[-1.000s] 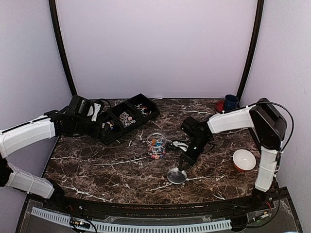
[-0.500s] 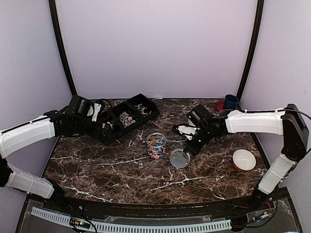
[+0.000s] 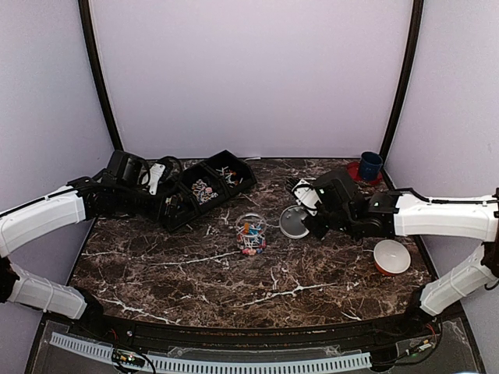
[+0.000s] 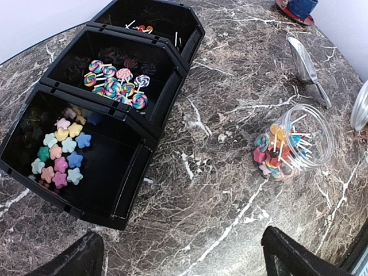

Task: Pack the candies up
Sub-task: Put down the bottle lid at the center of the board.

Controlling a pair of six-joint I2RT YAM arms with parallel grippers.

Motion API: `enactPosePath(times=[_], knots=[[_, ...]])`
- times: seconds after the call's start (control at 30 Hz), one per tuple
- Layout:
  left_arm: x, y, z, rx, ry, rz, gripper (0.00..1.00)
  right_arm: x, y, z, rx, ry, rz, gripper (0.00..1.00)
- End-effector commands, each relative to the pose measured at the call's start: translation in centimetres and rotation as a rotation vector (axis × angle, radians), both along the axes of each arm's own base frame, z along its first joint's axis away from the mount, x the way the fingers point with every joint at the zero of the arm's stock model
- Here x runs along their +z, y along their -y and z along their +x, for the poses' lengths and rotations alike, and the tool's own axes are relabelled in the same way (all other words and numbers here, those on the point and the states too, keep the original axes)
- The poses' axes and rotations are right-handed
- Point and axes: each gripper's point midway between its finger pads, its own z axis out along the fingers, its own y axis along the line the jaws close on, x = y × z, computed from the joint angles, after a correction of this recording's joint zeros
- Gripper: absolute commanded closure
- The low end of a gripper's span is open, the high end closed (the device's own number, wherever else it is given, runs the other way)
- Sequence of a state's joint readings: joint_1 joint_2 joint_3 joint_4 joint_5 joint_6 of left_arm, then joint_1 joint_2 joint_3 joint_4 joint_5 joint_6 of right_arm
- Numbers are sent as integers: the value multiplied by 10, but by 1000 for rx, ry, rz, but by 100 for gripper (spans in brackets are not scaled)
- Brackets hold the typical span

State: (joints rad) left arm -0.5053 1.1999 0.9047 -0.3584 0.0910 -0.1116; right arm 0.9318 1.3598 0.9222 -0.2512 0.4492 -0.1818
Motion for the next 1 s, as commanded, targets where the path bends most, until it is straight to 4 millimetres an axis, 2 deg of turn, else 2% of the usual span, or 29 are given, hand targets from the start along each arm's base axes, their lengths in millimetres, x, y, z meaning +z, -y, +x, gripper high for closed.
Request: enactPosePath(times=[0.0, 0.13, 0.23, 0.4, 0.67, 0.87, 0.97], knots=[[16, 5, -2, -29, 49, -35, 1, 32, 25, 21, -187, 243, -50, 100], [15, 2, 0, -15, 52, -23, 1, 35, 36, 27, -276, 333, -113, 100], [14, 0, 0, -4, 51, -11, 1, 26, 37, 28, -298, 340, -174, 100], [13, -2, 2, 8, 52, -3, 1, 17, 60, 32, -457, 393, -300, 100], [12, -6, 3, 24, 52, 13, 1, -4, 81, 39, -590, 395, -468, 100], [12, -7, 3, 30, 53, 19, 1, -8, 84, 37, -649, 430, -573, 100], [12, -9, 3, 34, 57, 23, 1, -14, 95, 31, -693, 443, -620, 100]])
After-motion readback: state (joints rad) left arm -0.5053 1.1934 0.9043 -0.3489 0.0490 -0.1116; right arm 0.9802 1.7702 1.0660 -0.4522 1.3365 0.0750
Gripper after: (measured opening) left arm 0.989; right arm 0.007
